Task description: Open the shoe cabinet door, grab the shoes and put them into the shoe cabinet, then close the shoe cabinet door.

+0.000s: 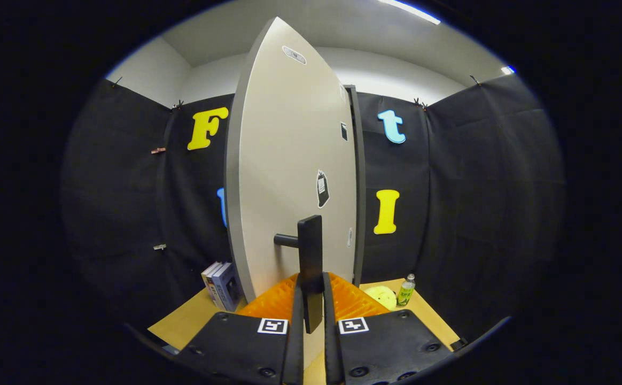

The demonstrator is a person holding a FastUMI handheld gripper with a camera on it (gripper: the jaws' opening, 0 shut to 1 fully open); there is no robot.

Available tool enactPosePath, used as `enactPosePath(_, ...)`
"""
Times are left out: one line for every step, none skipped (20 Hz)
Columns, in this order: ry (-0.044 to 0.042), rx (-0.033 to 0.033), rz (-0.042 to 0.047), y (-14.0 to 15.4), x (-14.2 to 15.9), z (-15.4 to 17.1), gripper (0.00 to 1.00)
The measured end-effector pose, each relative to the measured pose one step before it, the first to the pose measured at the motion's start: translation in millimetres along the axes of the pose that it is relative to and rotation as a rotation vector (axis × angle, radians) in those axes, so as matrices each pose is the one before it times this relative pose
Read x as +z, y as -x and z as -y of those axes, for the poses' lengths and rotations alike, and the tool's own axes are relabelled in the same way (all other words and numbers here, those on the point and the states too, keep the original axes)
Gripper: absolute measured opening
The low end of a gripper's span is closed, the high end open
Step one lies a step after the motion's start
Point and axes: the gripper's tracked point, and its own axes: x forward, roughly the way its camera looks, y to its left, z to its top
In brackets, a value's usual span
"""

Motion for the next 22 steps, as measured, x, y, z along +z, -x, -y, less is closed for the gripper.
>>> enactPosePath(-0.01242, -0.00973, -0.00511, 0.70, -0.09, 7.16, 0.20)
enactPosePath(-0.01330, -0.01058, -0.00157, -0.49, 1.10, 7.68, 0.20)
enactPosePath(-0.00686, -0.00873, -0.00508, 0.32, 0.10, 7.12, 0.20)
enactPosePath(-0.00117, -0.00914, -0.00057, 1.21, 0.89, 7.43, 0.20)
enactPosePath(-0.00203, -0.00823, -0.00194, 0.13, 1.56, 7.00, 0.20)
enactPosePath(-0.00540, -0.00787, -0.00305, -4.00, 0.78, 8.54, 0.19)
enactPosePath(-0.00593, -0.00463, -0.00642, 0.75, -0.44, 7.96, 0.14)
enactPosePath(-0.00631, -0.01067, -0.00054, 2.47, 2.00, 10.70, 0.14)
enactPosePath(-0.01257, -0.01381, 0.00176, 3.41, 1.31, 10.51, 0.13)
enactPosePath(-0.00958, -0.00944, 0.00272, 3.14, 1.87, 9.80, 0.13)
enactPosePath(-0.00052, -0.00420, -0.00268, 1.40, 0.06, 7.60, 0.13)
enactPosePath(0.00277, -0.00028, -0.00526, 1.49, 0.54, 6.78, 0.13)
enactPosePath(-0.00527, 0.01650, -0.00828, 1.10, -0.70, 1.08, 0.13)
enactPosePath(-0.02102, 0.01653, -0.00494, 1.80, 0.52, -2.99, 0.13)
enactPosePath(-0.01907, 0.01094, 0.00547, 2.45, 2.62, -4.77, 0.13)
enactPosePath(-0.01079, 0.00619, 0.00121, 0.44, 2.27, -0.63, 0.13)
enactPosePath(-0.00246, -0.00651, -0.00116, 3.76, -0.37, 0.54, 0.13)
enactPosePath(0.00687, -0.01522, -0.00058, 4.37, -1.77, 3.47, 0.13)
enactPosePath(0.01325, -0.02561, -0.00174, 5.61, -1.43, 3.81, 0.13)
enactPosePath(0.01089, -0.01563, -0.00264, 7.48, -1.94, 2.18, 0.13)
enactPosePath(0.00761, -0.01881, 0.00199, 7.89, -0.44, 2.29, 0.14)
enactPosePath(0.00415, 0.00316, -0.00705, 9.30, -0.89, -4.09, 0.20)
